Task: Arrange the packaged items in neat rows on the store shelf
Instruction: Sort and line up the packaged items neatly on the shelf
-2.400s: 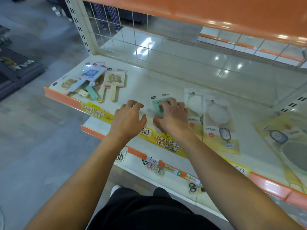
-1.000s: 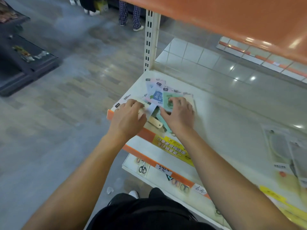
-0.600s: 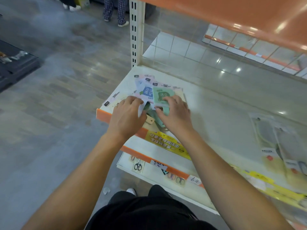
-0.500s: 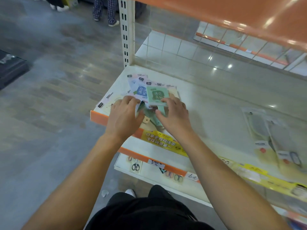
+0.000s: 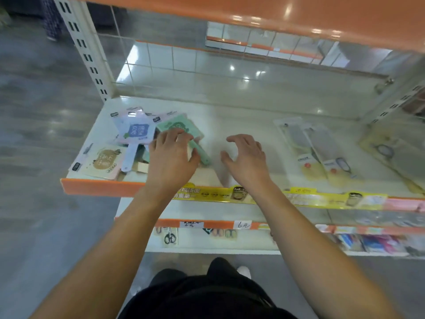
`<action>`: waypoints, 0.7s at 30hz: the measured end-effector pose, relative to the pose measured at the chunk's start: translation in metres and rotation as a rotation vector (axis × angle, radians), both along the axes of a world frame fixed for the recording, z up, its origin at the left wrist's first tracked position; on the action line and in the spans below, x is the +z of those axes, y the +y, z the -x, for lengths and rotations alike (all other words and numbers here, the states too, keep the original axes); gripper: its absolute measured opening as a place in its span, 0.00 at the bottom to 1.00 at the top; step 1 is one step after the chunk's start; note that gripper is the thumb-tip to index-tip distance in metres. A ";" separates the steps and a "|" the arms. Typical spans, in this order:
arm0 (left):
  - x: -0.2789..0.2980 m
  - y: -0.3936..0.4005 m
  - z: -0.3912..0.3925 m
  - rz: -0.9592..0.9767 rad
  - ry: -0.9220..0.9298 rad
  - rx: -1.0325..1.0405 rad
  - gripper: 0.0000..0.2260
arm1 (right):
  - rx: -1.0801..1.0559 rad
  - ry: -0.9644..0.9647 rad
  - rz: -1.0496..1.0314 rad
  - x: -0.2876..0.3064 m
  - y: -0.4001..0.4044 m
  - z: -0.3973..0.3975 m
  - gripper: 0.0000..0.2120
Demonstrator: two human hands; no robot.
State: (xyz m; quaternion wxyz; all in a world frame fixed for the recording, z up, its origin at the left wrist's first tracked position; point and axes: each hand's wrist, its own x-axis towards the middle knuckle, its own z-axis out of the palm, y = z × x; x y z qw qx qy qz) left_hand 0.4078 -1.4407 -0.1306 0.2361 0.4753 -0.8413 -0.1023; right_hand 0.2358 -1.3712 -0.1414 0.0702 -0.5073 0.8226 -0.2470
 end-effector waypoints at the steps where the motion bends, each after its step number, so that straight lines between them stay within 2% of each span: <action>1: 0.002 0.001 0.008 0.002 -0.002 -0.023 0.15 | -0.016 -0.008 0.005 0.000 0.003 0.006 0.18; 9: 0.003 0.023 0.077 -0.026 -0.056 -0.125 0.15 | -0.054 -0.061 0.024 -0.001 0.032 0.063 0.19; 21: 0.003 0.097 0.244 -0.110 -0.149 -0.207 0.17 | -0.094 -0.127 -0.037 -0.002 0.101 0.224 0.19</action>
